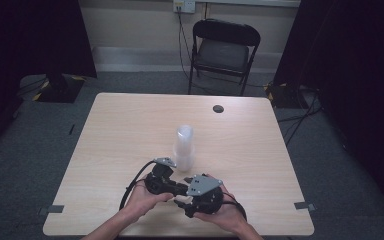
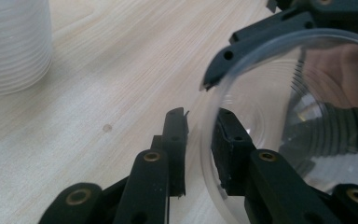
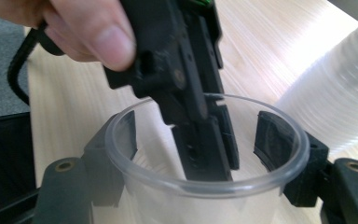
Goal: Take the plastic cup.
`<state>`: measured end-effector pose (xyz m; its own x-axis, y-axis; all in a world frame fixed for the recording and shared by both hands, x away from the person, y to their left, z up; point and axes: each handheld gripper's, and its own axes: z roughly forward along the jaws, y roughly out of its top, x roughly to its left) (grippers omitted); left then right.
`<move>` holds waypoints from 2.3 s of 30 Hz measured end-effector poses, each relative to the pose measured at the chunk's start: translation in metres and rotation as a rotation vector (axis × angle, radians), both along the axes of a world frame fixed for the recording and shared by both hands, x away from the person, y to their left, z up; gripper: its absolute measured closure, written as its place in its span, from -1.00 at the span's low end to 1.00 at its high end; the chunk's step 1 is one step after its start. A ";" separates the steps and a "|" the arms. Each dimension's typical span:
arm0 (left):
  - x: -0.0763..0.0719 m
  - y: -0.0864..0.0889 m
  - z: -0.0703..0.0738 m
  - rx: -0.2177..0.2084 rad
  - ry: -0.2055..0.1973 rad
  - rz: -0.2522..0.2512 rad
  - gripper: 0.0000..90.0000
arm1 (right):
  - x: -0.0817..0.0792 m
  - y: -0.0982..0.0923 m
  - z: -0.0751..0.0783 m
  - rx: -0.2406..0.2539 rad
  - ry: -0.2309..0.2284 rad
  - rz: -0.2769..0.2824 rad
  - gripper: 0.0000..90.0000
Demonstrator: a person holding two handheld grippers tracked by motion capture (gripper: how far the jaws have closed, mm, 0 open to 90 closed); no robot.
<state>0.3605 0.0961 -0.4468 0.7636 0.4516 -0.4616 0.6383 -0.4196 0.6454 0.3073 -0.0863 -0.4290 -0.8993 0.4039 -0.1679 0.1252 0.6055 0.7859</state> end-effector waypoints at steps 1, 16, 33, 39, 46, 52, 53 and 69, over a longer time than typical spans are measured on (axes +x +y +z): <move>0.000 0.001 0.001 0.002 -0.003 -0.005 0.66 | 0.001 -0.001 0.000 0.001 -0.003 -0.008 -0.34; -0.003 0.009 0.009 -0.081 -0.096 0.057 0.58 | 0.008 -0.010 0.001 0.012 0.002 -0.057 -0.34; -0.002 0.019 0.019 -0.125 -0.157 0.099 0.52 | 0.013 -0.018 0.001 0.019 0.006 -0.096 -0.34; -0.003 0.020 0.019 -0.104 -0.176 0.110 0.40 | 0.015 -0.022 0.001 0.024 0.016 -0.115 -0.34; -0.005 0.023 0.021 -0.064 -0.248 0.168 0.07 | 0.019 -0.028 0.000 0.020 0.019 -0.133 -0.34; -0.003 0.032 0.023 -0.034 -0.270 0.223 -0.07 | 0.022 -0.034 0.000 0.032 0.023 -0.161 -0.34; -0.003 0.034 0.024 -0.035 -0.267 0.228 -0.09 | 0.023 -0.034 0.001 0.032 0.021 -0.163 -0.33; -0.004 0.047 0.027 0.048 -0.385 0.300 -0.47 | 0.030 -0.046 0.005 0.075 0.022 -0.227 -0.34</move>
<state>0.3561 0.1430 -0.4201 0.7075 0.6917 -0.1447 0.4543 -0.2884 0.8429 0.3374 -0.1327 -0.4241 -0.7872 0.6066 -0.1110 0.2693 0.5002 0.8230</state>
